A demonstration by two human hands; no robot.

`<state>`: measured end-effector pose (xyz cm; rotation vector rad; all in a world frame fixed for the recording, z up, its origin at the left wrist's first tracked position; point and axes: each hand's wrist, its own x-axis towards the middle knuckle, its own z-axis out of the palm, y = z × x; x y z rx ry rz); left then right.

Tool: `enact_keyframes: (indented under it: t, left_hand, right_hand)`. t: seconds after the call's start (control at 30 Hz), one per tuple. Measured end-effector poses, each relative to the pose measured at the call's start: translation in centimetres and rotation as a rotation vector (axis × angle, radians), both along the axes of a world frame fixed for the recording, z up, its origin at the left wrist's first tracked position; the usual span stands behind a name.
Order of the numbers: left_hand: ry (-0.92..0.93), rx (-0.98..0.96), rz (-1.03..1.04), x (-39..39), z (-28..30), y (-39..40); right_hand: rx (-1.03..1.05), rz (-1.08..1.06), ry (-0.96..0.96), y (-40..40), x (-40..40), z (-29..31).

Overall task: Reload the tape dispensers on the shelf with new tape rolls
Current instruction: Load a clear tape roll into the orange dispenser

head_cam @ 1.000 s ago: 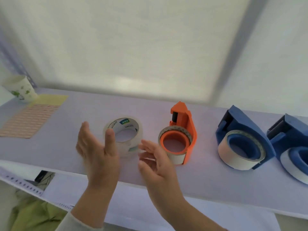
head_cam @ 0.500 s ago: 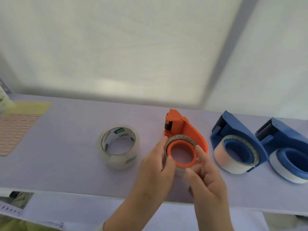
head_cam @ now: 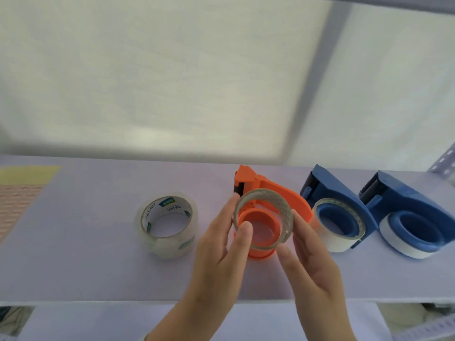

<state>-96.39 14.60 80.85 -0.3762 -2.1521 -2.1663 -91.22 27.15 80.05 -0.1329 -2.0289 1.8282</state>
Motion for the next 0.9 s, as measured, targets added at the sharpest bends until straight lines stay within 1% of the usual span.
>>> enact_keyframes:
  t: [0.1,0.17,0.2,0.3,0.37,0.47,0.6,0.67,0.73,0.8,0.9]
  left_hand:
    - [0.075,0.082,0.033,1.2,0.7,-1.1]
    - [0.058,0.125,0.130,1.8,-0.3,-2.3]
    - [0.043,0.113,0.189,2.0,-1.0,-3.1]
    - [0.072,-0.049,0.335,2.4,-2.5,-5.0]
    - [0.072,-0.133,0.372,2.3,-2.8,-5.8]
    - [0.069,-0.203,0.366,1.8,-2.6,-6.5]
    - [0.059,-0.272,0.321,0.7,-2.5,-7.0]
    - [0.058,-0.318,0.290,0.8,-2.6,-7.3]
    - [0.078,-0.375,0.309,1.0,-2.6,-7.8]
    - [0.109,-0.396,0.395,0.9,-2.6,-8.4]
    - [0.097,-0.297,0.599,-0.1,-1.9,-9.7]
  right_hand:
    - [0.158,0.017,0.157,-1.2,0.8,0.3]
    - [0.259,0.022,0.225,-2.1,1.3,-0.3]
    - [0.299,0.029,0.233,-2.5,1.4,-0.8]
    - [0.311,0.078,0.173,-3.8,1.7,-1.9]
    - [0.297,0.101,0.127,-4.4,1.5,-2.5]
    - [0.322,0.109,0.097,-5.1,1.0,-3.2]
    - [0.454,0.140,-0.041,-6.0,0.2,-3.9]
    - [0.508,0.139,-0.077,-6.3,-0.1,-4.0]
    - [0.540,0.135,-0.091,-6.4,-0.3,-4.1]
    - [0.551,0.128,-0.085,-6.7,-0.4,-4.0]
    - [0.571,0.098,0.000,-7.0,-0.7,-2.7]
